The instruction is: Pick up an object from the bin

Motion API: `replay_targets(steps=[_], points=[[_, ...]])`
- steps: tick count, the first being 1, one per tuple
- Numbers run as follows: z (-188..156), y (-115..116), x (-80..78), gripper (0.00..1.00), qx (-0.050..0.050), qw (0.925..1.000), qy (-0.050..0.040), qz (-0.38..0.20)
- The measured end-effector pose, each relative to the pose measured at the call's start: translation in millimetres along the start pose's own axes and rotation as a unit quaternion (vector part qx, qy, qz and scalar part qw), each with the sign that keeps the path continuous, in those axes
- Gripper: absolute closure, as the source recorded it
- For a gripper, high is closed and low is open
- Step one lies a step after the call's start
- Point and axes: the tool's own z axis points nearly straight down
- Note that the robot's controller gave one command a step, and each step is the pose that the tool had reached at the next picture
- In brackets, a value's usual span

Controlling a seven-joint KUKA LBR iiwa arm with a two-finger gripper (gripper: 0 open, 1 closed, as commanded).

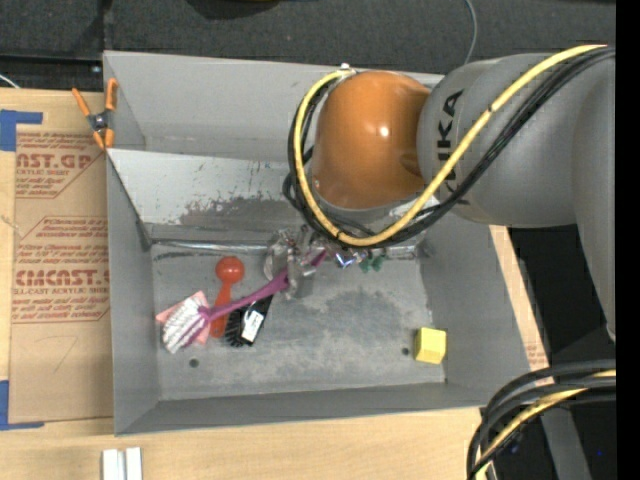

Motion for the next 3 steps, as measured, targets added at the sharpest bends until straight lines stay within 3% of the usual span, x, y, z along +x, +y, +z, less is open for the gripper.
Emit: replay_targets(steps=[1, 2, 3], points=[[37.5, 0.7, 13.9, 1.00, -0.001, 0.9979, 0.0067, -0.064], [-79.3, -0.5, 0.3, 1.00, 0.001, 0.9998, -0.0034, -0.020], [-92.1, -2.7, -2.3, 1.00, 0.002, 0.9997, -0.0084, -0.024]])
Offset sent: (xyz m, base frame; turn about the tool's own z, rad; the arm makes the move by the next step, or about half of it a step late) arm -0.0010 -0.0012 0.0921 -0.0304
